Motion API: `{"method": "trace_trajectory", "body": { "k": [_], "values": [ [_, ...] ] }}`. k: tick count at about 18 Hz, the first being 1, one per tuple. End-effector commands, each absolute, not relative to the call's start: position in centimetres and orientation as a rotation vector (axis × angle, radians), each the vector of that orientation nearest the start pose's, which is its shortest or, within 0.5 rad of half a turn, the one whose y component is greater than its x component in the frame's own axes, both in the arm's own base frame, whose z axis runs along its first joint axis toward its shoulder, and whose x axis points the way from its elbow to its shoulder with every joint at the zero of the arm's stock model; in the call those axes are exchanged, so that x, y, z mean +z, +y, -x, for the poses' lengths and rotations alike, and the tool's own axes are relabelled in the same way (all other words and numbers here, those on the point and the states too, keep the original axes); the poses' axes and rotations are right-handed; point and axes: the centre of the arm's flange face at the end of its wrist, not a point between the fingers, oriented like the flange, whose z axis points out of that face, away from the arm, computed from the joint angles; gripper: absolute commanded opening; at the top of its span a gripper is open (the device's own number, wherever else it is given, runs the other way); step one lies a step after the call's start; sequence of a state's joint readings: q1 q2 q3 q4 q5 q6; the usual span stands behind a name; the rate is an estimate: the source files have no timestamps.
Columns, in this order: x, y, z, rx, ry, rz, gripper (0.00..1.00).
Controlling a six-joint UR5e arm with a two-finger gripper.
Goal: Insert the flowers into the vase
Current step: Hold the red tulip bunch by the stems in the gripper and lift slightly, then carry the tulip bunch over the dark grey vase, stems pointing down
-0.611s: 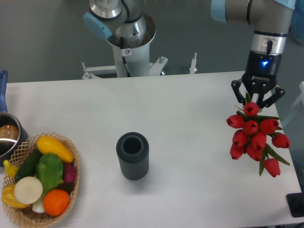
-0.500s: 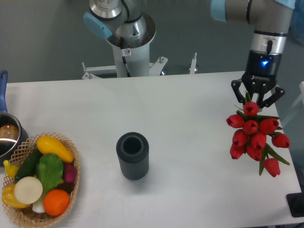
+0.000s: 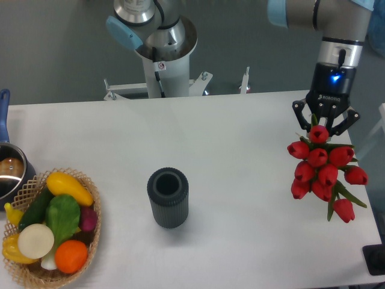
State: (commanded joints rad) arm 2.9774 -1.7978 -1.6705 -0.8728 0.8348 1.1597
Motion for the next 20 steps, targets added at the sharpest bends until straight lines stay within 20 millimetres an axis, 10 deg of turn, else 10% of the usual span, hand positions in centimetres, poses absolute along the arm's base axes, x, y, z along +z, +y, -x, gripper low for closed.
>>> {"method": "trace_trajectory", "body": {
  "k": [20],
  "values": [
    [43.6, 38.0, 47.6, -0.083, 0.219, 1.860, 0.23]
  ]
}}
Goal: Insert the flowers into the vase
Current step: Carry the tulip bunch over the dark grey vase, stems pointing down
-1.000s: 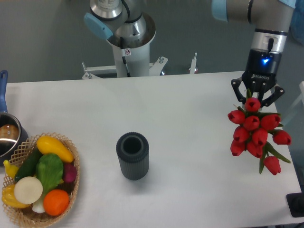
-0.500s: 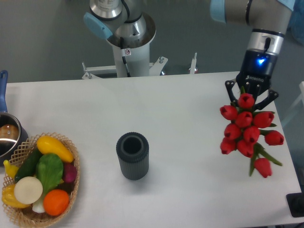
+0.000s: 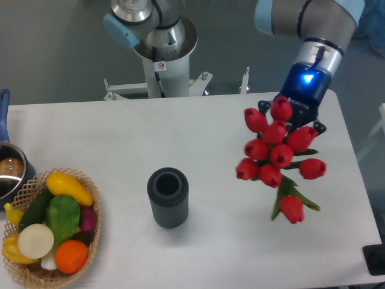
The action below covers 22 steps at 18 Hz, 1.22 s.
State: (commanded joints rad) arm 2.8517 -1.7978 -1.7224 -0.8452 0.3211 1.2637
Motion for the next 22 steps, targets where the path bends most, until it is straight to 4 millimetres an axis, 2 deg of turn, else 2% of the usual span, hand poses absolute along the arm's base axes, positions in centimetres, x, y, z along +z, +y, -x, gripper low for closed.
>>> {"method": "trace_trajectory", "body": {
  "k": [3, 8, 11, 14, 17, 19, 22],
  "values": [
    [42.5, 38.5, 45.7, -0.121, 0.290, 1.724, 0.23],
    [41.7, 41.1, 43.0, -0.137, 0.386, 1.690, 0.23],
    [41.7, 42.0, 41.5, -0.179, 0.397, 1.635, 0.23],
    [42.0, 42.0, 40.8, -0.223, 0.388, 1.532, 0.23],
    [40.9, 41.6, 39.7, -0.255, 0.362, 1.513, 0.18],
    [39.7, 41.3, 39.1, -0.264, 0.353, 1.504, 0.19],
    [38.9, 41.0, 38.3, -0.292, 0.334, 1.425, 0.19]
  ]
}}
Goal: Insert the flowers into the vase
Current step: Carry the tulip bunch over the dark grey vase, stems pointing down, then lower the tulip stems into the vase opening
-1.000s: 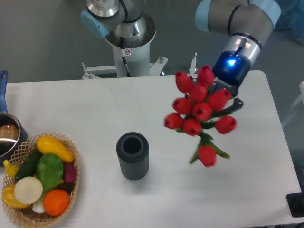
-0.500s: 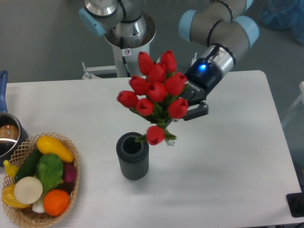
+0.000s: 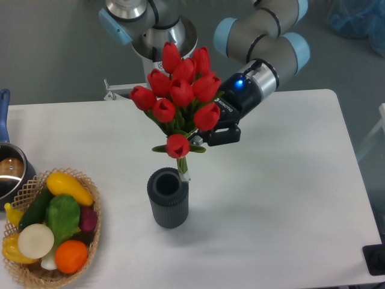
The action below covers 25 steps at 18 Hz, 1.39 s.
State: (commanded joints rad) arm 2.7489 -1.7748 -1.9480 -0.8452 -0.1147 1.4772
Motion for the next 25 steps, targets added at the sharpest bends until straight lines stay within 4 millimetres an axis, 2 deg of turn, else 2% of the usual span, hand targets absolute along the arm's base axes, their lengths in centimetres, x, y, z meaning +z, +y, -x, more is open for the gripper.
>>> {"method": "trace_trajectory", "body": {
  "k": [20, 25],
  "values": [
    [36.5, 41.2, 38.2, -0.285, 0.335, 1.427, 0.19],
    [34.6, 41.8, 38.1, -0.311, 0.326, 1.447, 0.19]
  ]
}}
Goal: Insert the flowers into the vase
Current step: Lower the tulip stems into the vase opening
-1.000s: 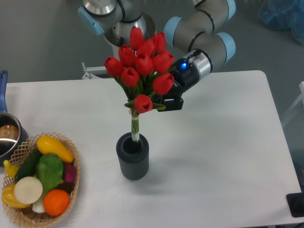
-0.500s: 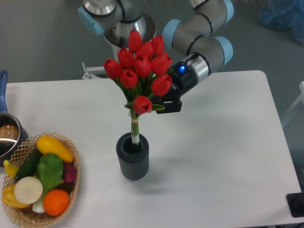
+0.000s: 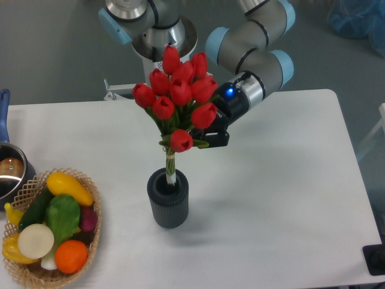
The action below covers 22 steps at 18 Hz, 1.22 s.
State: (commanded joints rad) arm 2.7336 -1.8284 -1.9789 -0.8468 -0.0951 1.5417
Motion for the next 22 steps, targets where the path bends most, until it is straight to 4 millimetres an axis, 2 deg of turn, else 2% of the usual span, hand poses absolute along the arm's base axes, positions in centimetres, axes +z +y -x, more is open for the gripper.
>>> {"method": "trace_trajectory", "body": {
  "k": [2, 4, 15, 22],
  "values": [
    [34.3, 42.6, 37.4, -0.332, 0.336, 1.446, 0.19],
    [34.3, 42.6, 37.4, -0.333, 0.335, 1.448, 0.19],
    [30.7, 42.9, 38.0, -0.347, 0.313, 1.453, 0.19],
    [29.3, 42.7, 38.6, -0.356, 0.290, 1.459, 0.19]
  ]
}}
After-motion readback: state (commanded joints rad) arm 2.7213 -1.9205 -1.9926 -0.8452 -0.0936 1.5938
